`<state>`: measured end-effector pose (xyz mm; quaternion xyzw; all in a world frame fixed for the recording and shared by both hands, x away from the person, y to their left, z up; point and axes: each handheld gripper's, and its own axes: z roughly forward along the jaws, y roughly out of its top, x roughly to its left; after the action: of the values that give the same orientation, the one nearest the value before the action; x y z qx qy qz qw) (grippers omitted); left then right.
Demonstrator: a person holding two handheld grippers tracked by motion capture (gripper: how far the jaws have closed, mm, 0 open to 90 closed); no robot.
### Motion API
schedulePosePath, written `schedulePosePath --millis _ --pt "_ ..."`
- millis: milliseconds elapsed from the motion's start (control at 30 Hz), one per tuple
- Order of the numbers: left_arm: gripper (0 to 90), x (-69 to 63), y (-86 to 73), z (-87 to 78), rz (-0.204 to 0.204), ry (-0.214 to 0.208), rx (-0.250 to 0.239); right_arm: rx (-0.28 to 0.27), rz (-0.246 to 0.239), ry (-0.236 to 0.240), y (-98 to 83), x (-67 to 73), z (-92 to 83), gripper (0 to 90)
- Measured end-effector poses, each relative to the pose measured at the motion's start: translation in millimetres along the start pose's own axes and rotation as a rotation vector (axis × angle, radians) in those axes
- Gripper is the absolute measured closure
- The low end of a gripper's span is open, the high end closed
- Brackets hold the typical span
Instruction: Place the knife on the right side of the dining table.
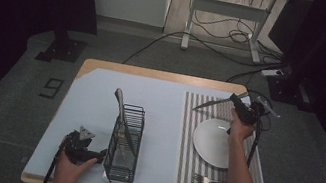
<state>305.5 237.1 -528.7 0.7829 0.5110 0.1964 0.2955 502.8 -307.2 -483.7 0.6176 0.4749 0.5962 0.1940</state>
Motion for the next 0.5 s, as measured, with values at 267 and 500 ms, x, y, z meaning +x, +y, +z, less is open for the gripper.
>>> schedulePosePath --millis 267,500 --pt "0.0 0.0 0.0 0.0 0.0 0.0 0.0 0.02 -0.014 -0.05 -0.9 -5.8 0.6 74.0" --pt "0.0 0.1 0.0 0.0 0.0 0.0 0.0 0.047 -0.005 -0.077 -1.6 -12.5 0.1 71.8"
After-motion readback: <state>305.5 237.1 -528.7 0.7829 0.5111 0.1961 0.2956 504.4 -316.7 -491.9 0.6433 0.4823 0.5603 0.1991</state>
